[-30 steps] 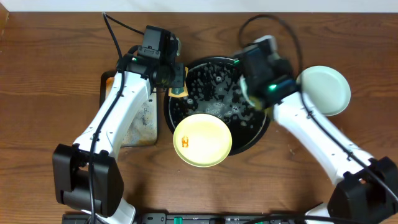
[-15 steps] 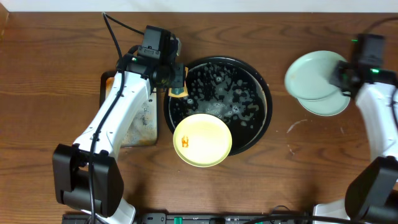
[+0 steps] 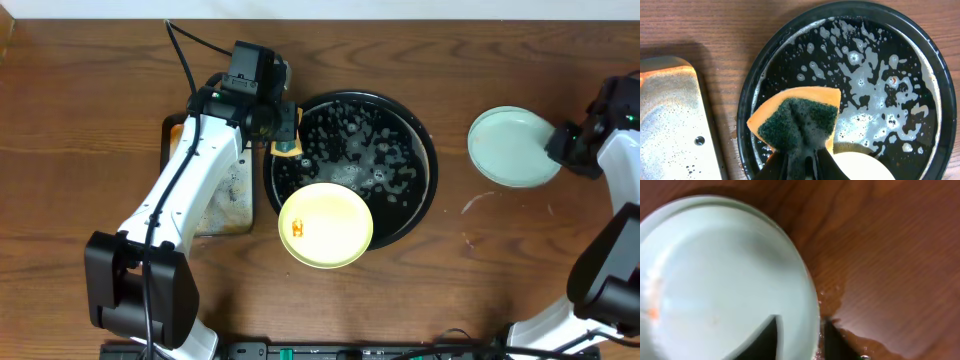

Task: Clean dirty plates on tray and stack at the side
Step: 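Carry the blue plate right and stack it on the first blue plate, then move right gripper to the yellow plate and grip its rim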

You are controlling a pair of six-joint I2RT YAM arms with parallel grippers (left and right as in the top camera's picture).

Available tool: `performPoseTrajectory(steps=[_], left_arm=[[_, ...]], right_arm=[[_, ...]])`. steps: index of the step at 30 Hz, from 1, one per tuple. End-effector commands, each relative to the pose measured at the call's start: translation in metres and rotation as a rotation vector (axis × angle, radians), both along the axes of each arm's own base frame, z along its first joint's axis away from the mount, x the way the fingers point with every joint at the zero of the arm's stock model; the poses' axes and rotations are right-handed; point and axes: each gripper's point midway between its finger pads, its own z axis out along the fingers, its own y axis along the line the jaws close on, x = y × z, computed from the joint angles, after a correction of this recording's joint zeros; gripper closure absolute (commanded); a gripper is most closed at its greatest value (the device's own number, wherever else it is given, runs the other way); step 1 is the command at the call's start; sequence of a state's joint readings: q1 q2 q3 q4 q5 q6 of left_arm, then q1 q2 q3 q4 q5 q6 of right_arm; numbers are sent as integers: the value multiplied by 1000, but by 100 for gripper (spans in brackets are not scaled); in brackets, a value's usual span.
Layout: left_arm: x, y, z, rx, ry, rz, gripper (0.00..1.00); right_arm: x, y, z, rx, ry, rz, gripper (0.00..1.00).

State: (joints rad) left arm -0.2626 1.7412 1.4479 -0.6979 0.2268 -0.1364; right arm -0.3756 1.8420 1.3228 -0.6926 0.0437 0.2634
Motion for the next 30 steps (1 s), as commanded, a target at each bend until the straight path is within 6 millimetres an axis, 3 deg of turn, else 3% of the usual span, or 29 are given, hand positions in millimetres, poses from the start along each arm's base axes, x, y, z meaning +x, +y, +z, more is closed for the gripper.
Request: performPoseTrajectory(steps=[1,5,7,10,11,14,19,25,30], left_arm=[[0,2,-4,7,5,-3,85],[0,2,-4,7,4,-3,85],[0,2,-4,6,4,-3,85],[0,2,-3,4,5,0,85],[0,1,-3,2,6,-1,85],[0,1,-3,2,6,-1,85],[0,1,-3,2,5,-1,85],[0,1,-3,2,5,-1,85],[0,1,-3,2,5,-1,85]], right_arm=[[7,1,13,4,-52,-5,59],[11,7,42,2,-127,14,56],[14,25,62,65,-192,66,56],[18,68,93,208,-296,204,59],[15,94,108,288,-334,278,60],[0,146,125,401,-334,429,62],[-40,221,107,465,-141,617,62],[-89,306,62,495,102,837,61],[-116,344,20,468,247,878,61]])
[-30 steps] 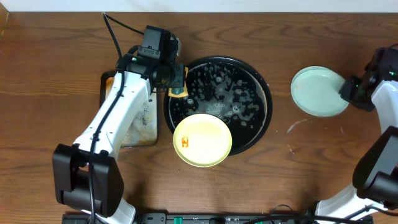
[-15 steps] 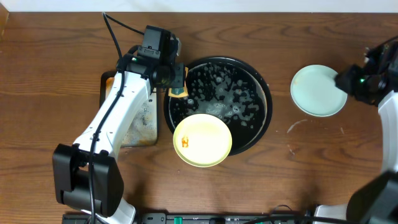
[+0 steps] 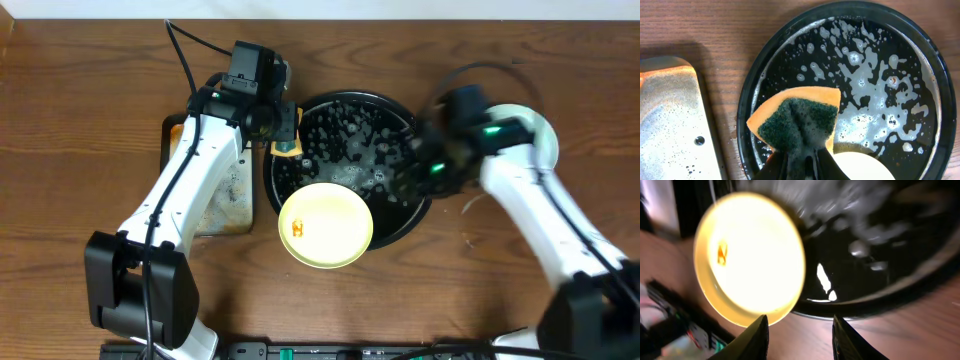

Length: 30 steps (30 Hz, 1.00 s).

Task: Clean dirty plates on tray and stack at the side
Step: 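Move right gripper to the yellow plate and grip its rim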

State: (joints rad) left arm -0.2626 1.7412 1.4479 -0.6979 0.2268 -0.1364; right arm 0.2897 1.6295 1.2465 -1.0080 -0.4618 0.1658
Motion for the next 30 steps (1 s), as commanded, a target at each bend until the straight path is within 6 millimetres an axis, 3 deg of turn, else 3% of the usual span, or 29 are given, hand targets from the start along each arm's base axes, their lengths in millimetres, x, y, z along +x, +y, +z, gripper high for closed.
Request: performPoseTrajectory(steps=[1,6,9,12,14,22,30], left_arm=[[0,1,-3,2,5,-1,85],[0,1,-3,2,5,-1,85],[0,1,-3,2,5,-1,85],[0,1,-3,2,6,-1,85],[0,1,-3,2,6,-1,85],[0,1,-3,2,5,-1,84],[0,1,-3,2,6,-2,84]], right_arm=[[-22,22,-36,-66,105,26,61],[-38,44,-70,-109,194,19,60],[-48,45,-90,-170,240,-4,59],[-59,42,-109,-235,294,-48,63],[-58,44,-111,-233,291,-54,72],[-26,40,-103,-169,204,-115,97],[21,18,-100,-133,68,-171,99]])
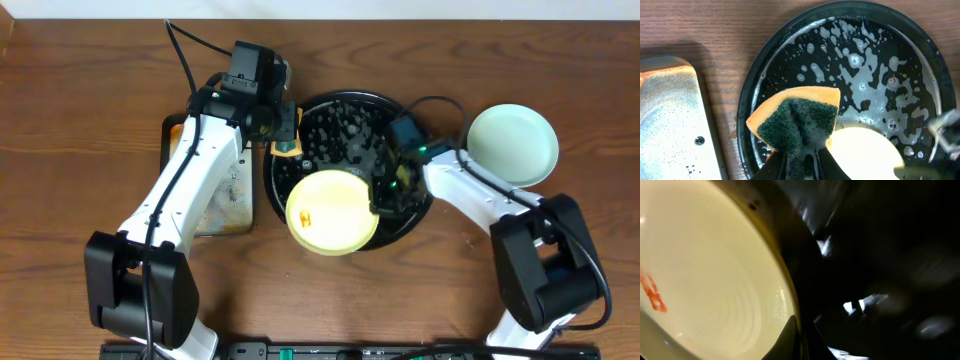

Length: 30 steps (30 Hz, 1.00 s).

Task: Clean dirty plates on tray and stack at the side
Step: 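Move right gripper to the yellow plate and grip its rim, then dip the sponge in the metal sponge tray with the left gripper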

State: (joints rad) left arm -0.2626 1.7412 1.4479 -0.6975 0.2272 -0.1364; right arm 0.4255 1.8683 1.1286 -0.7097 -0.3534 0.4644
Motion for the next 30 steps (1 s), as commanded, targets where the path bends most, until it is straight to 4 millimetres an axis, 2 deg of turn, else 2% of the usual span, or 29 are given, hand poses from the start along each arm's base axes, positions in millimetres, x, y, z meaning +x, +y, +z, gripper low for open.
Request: performPoseTrajectory(steps=[1,7,10,13,14,17,19,22,26,28,30], left_arm=[[0,1,-3,2,6,-1,84],[0,1,-3,2,6,-1,84],[0,1,-3,2,6,-1,84],[-1,0,-3,-5,9,-6,84],[-2,-1,-3,-10,12,-9,84],[-2,-1,-4,-9,14,-9,84],[-2,0,-4,-9,14,-8,84],[-3,0,-4,-7,21,-8,84],[-8,6,-8,1,50,3,84],[-9,20,-11,19,74,57,84],[-9,44,-14,37,104,150,84]], right_arm=[[26,-16,5,-19,-94,-24,99],[64,-25,11,-26,-235,-74,99],[74,-28,12,-59,-288,-80,99],[79,-41,9,-155,-333,-65,97],[80,-41,9,-165,-342,-48,91],[81,-41,11,-165,-356,-26,67],[83,-44,15,-162,-363,-40,61],[88,-49,30,-150,-397,-64,58],[93,-50,66,-121,-482,-74,56],[93,-50,86,-109,-528,-66,54],[90,-51,104,-96,-563,-72,51]])
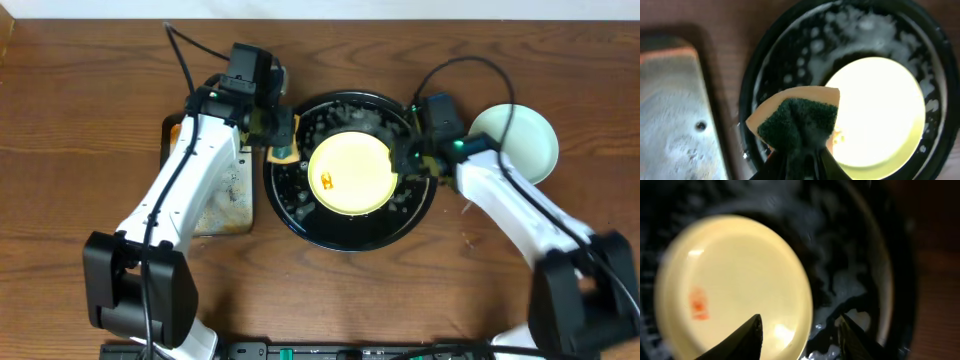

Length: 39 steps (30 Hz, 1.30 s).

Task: Clean dirty plates on tray and stack at the side
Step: 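Dip the sponge in the metal sponge tray with the left gripper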

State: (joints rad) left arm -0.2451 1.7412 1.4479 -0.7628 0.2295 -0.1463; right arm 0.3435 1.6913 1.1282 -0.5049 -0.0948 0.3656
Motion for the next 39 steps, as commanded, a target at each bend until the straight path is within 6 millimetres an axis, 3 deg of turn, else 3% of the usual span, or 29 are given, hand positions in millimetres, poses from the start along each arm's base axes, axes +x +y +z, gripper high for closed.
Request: performPoseTrajectory(steps=[1,6,8,11,15,23,30,34,39], left_arm=[[2,43,-8,33,47,149,84],[2,113,-16,106,75,291,83],[-3,134,-25,142,93,317,83],[-11,149,-47,152,132,340,83],[-15,155,-83,168,153,313,83],[-19,157,-131,185,193,304,83],[-37,156,-177,195,322,288,92],[-44,155,-188,197,361,284,93],[-39,155,-179,195,337,286,93]], right_arm=[[1,-7,42,11,-99,3,50],[-8,-9,64,23,-132,2,47],[-12,-11,63,18,-118,4,47],[-20,-13,55,-7,-74,19,44],[-27,-15,50,-22,-44,27,44],[-32,-18,46,-30,-17,28,45],[-33,-18,46,-32,-12,28,46],[-34,-18,45,-32,-10,29,45],[-34,-18,46,-55,-24,76,46]])
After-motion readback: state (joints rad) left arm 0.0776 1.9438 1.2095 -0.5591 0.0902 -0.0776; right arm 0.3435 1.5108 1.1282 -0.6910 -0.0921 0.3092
